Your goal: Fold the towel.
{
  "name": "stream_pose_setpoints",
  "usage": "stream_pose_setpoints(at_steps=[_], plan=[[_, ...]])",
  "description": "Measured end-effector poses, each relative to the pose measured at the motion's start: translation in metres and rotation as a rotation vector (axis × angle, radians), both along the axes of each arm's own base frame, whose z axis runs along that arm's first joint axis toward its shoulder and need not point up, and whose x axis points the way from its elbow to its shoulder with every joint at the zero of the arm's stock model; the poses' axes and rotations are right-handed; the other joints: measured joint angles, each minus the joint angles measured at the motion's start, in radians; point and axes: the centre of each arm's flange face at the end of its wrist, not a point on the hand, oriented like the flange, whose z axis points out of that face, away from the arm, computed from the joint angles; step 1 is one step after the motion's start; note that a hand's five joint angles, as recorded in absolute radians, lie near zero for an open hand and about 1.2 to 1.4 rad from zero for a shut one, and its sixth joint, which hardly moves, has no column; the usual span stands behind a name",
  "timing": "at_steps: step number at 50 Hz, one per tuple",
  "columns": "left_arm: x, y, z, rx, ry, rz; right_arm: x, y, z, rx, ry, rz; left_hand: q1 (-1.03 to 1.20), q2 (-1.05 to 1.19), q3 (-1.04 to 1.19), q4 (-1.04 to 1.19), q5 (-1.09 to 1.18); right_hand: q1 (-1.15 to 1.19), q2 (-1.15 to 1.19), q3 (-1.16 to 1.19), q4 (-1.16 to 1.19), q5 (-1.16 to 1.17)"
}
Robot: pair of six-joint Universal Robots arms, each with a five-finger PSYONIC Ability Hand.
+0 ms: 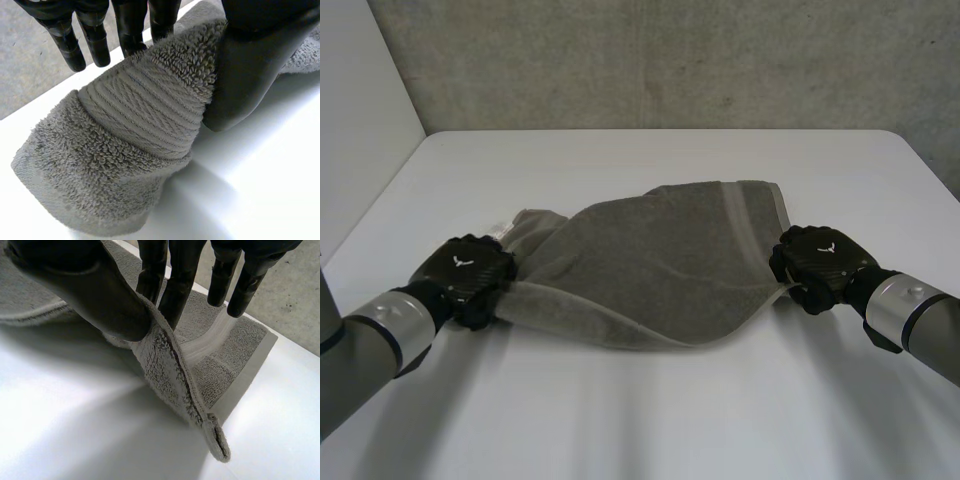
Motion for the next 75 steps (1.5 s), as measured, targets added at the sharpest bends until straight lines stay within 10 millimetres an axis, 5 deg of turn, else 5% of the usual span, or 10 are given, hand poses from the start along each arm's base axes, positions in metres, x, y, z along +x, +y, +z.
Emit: stream_pose_setpoints(at_steps=[13, 26, 43, 75], plan=[[0.016, 0.011, 0.006, 0.081, -0.041, 0.012, 0.001, 0.001, 0.000, 0.001, 0.000, 0.003, -0.029, -0.030, 0.000, 0.000, -0.028, 0.000, 0.000, 0.000, 0.000, 0.000], [0.010, 0.019, 0.010, 0.106, -0.024, -0.037, 0.001, 0.002, -0.001, 0.005, 0.000, 0.005, -0.415, -0.433, 0.000, 0.000, -0.461, 0.000, 0.000, 0.000, 0.000, 0.000], [0.002, 0.022, 0.014, 0.086, -0.030, -0.063, 0.003, 0.005, -0.002, 0.011, 0.001, 0.012, -0.419, -0.436, 0.000, 0.000, -0.456, 0.000, 0.000, 0.000, 0.000, 0.000], [0.015, -0.012, 0.035, 0.133, -0.038, 0.000, 0.003, 0.007, -0.005, 0.024, 0.003, 0.014, -0.419, -0.436, 0.000, 0.000, -0.447, 0.001, 0.000, 0.000, 0.000, 0.000]])
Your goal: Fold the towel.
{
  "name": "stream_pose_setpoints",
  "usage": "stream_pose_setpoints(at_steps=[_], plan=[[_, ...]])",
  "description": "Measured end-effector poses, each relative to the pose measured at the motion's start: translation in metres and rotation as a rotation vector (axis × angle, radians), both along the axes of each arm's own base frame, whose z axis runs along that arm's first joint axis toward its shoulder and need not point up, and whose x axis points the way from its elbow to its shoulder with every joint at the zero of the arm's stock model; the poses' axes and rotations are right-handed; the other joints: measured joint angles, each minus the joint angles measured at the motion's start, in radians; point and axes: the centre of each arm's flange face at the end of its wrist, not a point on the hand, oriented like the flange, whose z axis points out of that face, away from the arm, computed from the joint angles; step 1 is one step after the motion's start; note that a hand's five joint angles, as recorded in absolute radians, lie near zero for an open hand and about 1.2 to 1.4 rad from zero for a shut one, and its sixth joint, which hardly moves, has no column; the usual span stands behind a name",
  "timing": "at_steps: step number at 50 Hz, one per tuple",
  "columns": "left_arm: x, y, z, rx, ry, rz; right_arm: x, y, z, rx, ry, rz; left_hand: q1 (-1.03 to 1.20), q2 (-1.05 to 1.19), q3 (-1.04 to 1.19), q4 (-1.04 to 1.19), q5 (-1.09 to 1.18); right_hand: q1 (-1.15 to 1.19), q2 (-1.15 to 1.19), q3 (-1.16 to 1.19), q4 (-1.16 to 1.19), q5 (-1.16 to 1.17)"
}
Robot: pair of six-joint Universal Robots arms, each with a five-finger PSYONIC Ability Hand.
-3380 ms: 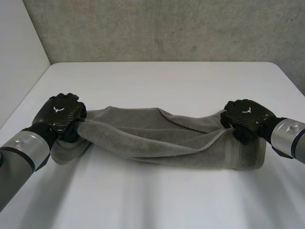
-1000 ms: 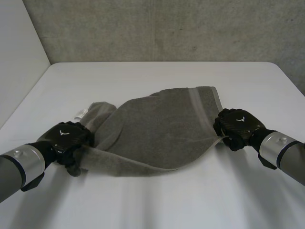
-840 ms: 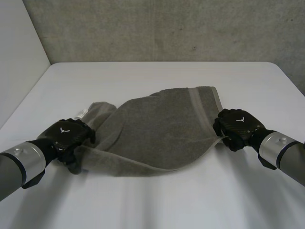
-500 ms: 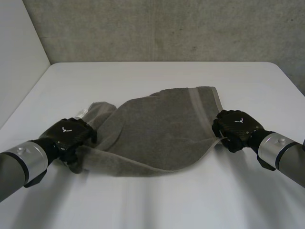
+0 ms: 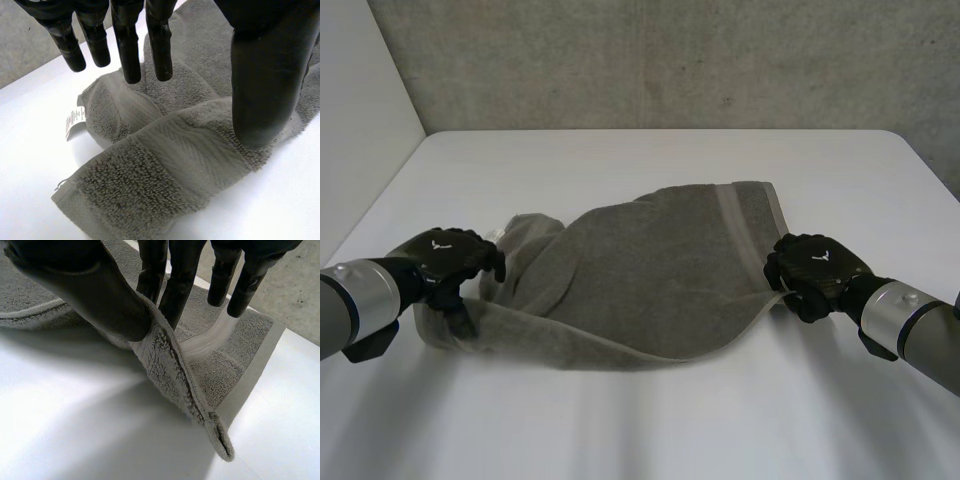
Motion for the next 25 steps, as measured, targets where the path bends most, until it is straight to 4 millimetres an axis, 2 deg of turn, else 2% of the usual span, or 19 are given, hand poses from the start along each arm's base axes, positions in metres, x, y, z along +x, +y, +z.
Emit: stream_pose_setpoints(at_steps=[12, 17, 20, 22, 25], plan=[[0.012, -0.020, -0.013, 0.060, -0.027, 0.066, 0.000, 0.000, -0.001, -0.001, 0.006, 0.002, 0.010, 0.010, 0.000, 0.000, 0.048, 0.000, 0.000, 0.000, 0.000, 0.000], [0.013, -0.022, -0.024, 0.096, -0.045, 0.070, -0.001, 0.000, -0.002, -0.007, 0.017, 0.008, 0.124, 0.123, 0.000, 0.000, 0.152, 0.000, 0.000, 0.000, 0.000, 0.000], [0.013, -0.022, -0.028, 0.105, -0.056, 0.064, -0.001, 0.000, -0.002, -0.010, 0.023, 0.011, 0.301, 0.295, 0.000, 0.000, 0.317, 0.000, 0.000, 0.000, 0.000, 0.000], [0.013, -0.021, -0.030, 0.106, -0.063, 0.057, -0.001, 0.000, -0.002, -0.013, 0.029, 0.015, 0.579, 0.597, 0.000, 0.000, 0.607, 0.000, 0.000, 0.000, 0.000, 0.000], [0.013, -0.021, -0.030, 0.103, -0.068, 0.052, 0.000, 0.001, -0.002, -0.015, 0.034, 0.018, 0.788, 0.813, 0.000, 0.000, 0.818, 0.000, 0.000, 0.000, 0.000, 0.000]])
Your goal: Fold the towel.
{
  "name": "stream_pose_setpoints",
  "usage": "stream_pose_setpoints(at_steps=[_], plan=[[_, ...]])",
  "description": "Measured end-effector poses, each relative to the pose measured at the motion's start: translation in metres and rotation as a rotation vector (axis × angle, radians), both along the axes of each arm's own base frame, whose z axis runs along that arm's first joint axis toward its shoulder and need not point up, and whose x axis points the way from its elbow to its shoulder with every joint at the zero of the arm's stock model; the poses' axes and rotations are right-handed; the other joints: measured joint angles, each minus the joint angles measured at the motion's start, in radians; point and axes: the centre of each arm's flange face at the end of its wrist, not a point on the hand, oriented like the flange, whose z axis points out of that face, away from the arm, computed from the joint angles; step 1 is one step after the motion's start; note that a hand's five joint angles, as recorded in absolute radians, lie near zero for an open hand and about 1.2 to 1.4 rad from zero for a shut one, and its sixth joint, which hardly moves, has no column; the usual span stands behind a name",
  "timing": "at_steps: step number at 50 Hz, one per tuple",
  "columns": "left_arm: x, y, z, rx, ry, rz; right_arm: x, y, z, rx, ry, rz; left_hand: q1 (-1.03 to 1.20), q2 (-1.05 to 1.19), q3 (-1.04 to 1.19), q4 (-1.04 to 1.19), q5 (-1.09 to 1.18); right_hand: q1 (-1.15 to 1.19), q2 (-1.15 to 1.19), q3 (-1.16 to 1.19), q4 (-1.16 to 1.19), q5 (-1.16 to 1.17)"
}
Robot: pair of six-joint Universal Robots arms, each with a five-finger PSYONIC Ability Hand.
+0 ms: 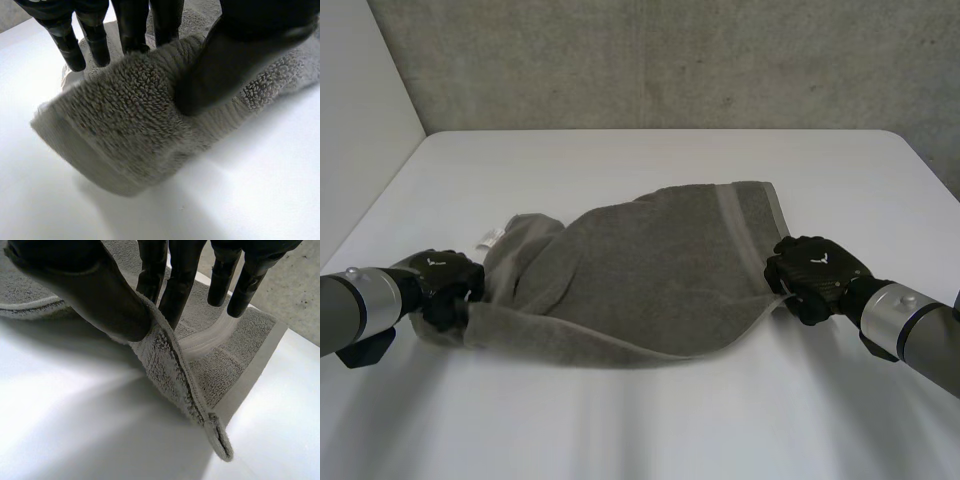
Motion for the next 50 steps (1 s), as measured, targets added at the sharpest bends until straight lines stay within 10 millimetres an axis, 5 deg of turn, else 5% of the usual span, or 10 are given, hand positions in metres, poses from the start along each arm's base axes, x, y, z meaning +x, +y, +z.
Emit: stream_pose_setpoints(at_steps=[7, 13, 16, 23, 28, 40, 50], plan=[[-0.004, 0.004, 0.018, -0.053, 0.009, -0.015, 0.000, -0.003, 0.015, -0.047, -0.002, -0.005, 0.004, 0.019, 0.000, 0.000, 0.023, 0.000, 0.000, 0.000, 0.000, 0.000], [-0.012, 0.008, 0.067, -0.226, 0.046, -0.028, -0.002, -0.011, 0.074, -0.215, -0.049, -0.026, 0.005, 0.020, 0.000, 0.000, 0.023, 0.000, 0.000, 0.000, 0.000, 0.000], [-0.015, 0.007, 0.107, -0.367, 0.105, -0.012, -0.002, -0.016, 0.121, -0.322, -0.119, -0.043, 0.005, 0.023, 0.000, 0.000, 0.023, 0.000, 0.000, 0.000, 0.000, 0.000], [-0.015, 0.004, 0.158, -0.542, 0.250, 0.036, -0.003, -0.015, 0.175, -0.371, -0.254, -0.058, 0.005, 0.023, 0.000, 0.000, 0.023, 0.000, 0.000, 0.000, 0.000, 0.000], [-0.012, 0.005, 0.154, -0.534, 0.283, 0.059, -0.009, -0.013, 0.171, -0.311, -0.273, -0.065, 0.006, 0.023, 0.000, 0.000, 0.025, 0.000, 0.000, 0.000, 0.000, 0.000], [-0.005, 0.014, 0.096, -0.382, 0.218, 0.075, -0.025, -0.002, 0.137, -0.168, -0.155, -0.050, 0.009, 0.028, 0.000, 0.000, 0.028, 0.000, 0.000, 0.000, 0.000, 0.000], [-0.011, -0.027, 0.070, -0.399, 0.190, 0.059, -0.017, -0.027, 0.104, -0.121, -0.043, -0.008, 0.009, 0.028, 0.000, 0.000, 0.028, 0.000, 0.000, 0.000, 0.000, 0.000]])
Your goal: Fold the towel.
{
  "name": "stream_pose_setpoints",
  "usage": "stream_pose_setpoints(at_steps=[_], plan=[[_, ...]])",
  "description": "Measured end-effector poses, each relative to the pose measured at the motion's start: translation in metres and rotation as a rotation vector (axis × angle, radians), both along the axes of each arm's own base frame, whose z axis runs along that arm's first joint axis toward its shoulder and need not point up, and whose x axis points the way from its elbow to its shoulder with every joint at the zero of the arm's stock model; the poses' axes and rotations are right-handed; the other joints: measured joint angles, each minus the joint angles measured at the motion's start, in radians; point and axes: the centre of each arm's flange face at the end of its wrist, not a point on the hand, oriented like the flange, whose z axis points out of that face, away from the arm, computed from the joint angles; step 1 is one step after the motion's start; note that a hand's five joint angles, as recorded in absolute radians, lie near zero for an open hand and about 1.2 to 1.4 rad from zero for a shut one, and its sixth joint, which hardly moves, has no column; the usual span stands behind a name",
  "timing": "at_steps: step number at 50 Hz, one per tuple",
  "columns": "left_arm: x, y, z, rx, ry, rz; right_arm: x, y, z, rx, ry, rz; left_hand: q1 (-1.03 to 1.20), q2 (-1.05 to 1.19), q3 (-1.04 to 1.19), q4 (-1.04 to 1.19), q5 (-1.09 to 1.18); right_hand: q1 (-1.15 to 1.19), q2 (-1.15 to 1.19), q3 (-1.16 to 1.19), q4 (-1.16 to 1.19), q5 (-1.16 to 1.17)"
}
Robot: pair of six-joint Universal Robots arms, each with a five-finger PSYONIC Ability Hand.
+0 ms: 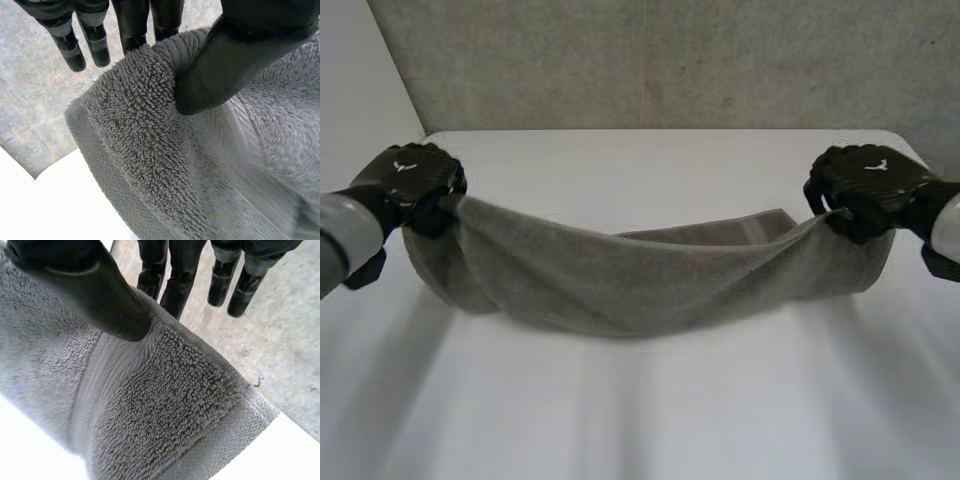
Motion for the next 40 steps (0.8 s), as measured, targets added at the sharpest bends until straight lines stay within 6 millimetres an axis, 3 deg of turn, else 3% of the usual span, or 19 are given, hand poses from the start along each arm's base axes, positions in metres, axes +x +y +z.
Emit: stream_pose_setpoints(at_steps=[3, 6, 9, 11, 15, 17, 20, 25, 31, 37, 40], plan=[[-0.008, -0.019, 0.001, -0.029, 0.005, -0.004, 0.008, -0.014, -0.006, -0.012, 0.021, 0.006, 0.000, 0.000, 0.000, 0.000, 0.000, 0.000, 0.000, 0.000, 0.000, 0.000], [-0.019, -0.040, 0.013, -0.093, 0.018, 0.003, 0.017, -0.033, 0.001, -0.070, 0.036, -0.013, 0.001, 0.000, 0.000, 0.000, 0.000, 0.000, 0.000, 0.000, 0.000, 0.000], [-0.033, -0.058, 0.040, -0.201, 0.048, 0.022, 0.027, -0.055, 0.029, -0.193, 0.015, -0.062, 0.001, 0.000, 0.000, 0.000, 0.000, 0.000, 0.000, 0.000, 0.000, 0.000], [-0.042, -0.064, 0.071, -0.304, 0.088, 0.034, 0.034, -0.066, 0.063, -0.301, -0.053, -0.105, 0.001, 0.001, 0.000, 0.000, 0.000, 0.000, 0.000, 0.000, 0.000, 0.000], [-0.052, -0.056, 0.130, -0.495, 0.189, 0.041, 0.039, -0.066, 0.124, -0.452, -0.252, -0.146, 0.001, 0.002, 0.000, 0.000, 0.000, 0.000, 0.000, 0.000, 0.000, 0.000], [-0.050, -0.049, 0.151, -0.568, 0.238, 0.043, 0.037, -0.061, 0.143, -0.490, -0.338, -0.142, 0.001, 0.002, 0.000, 0.000, 0.000, 0.000, 0.000, 0.000, 0.000, 0.000], [-0.042, -0.044, 0.160, -0.623, 0.286, 0.053, 0.035, -0.057, 0.147, -0.480, -0.411, -0.120, 0.001, 0.002, 0.000, 0.000, 0.001, 0.000, 0.000, 0.000, 0.000, 0.002], [-0.031, -0.049, 0.127, -0.569, 0.284, 0.064, 0.032, -0.058, 0.114, -0.394, -0.382, -0.098, 0.001, 0.004, 0.000, 0.000, 0.005, 0.000, 0.000, 0.000, 0.000, 0.002], [-0.026, -0.046, 0.054, -0.369, 0.229, 0.036, 0.027, -0.052, 0.051, -0.258, -0.244, -0.088, 0.001, 0.005, 0.000, 0.000, 0.005, 0.000, 0.000, 0.000, 0.000, 0.002], [-0.020, -0.022, -0.014, -0.153, 0.184, -0.014, 0.024, -0.033, -0.005, -0.132, -0.126, -0.063, 0.001, 0.005, 0.000, 0.000, 0.005, 0.000, 0.000, 0.000, 0.000, 0.002], [-0.018, -0.008, -0.030, -0.097, 0.163, -0.032, 0.023, -0.021, -0.021, -0.085, -0.094, -0.036, 0.001, 0.005, 0.000, 0.000, 0.005, 0.000, 0.000, 0.000, 0.000, 0.002]])
